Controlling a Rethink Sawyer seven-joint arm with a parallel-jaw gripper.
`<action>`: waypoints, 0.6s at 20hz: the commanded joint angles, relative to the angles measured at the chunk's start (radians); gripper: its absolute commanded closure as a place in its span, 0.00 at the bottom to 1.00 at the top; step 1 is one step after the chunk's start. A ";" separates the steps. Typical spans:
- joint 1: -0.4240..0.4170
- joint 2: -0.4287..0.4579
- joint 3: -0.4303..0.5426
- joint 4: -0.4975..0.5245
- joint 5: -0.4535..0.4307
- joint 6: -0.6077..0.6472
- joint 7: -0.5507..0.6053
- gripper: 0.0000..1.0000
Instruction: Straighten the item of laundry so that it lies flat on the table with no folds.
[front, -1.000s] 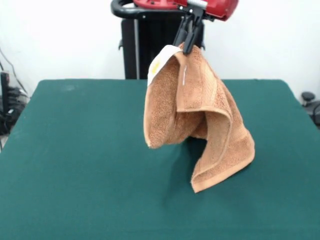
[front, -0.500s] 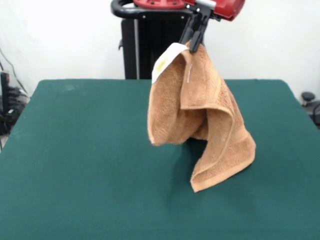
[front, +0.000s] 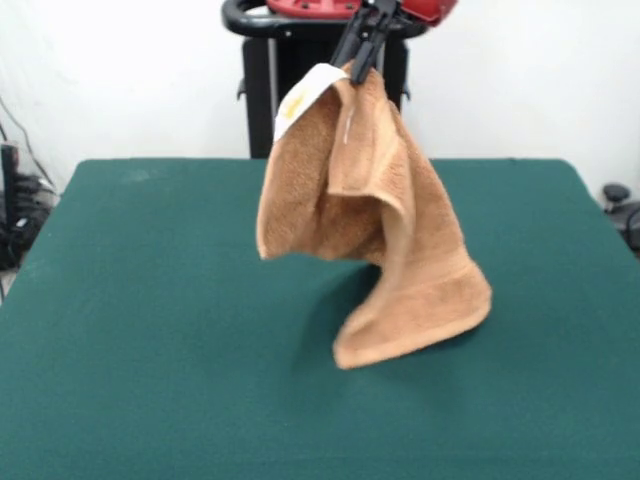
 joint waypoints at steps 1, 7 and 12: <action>0.041 -0.052 0.049 0.056 -0.025 0.344 0.098 1.00; 0.141 -0.110 0.037 0.062 0.014 0.523 0.214 1.00; 0.178 -0.121 0.068 0.094 0.069 0.549 0.286 1.00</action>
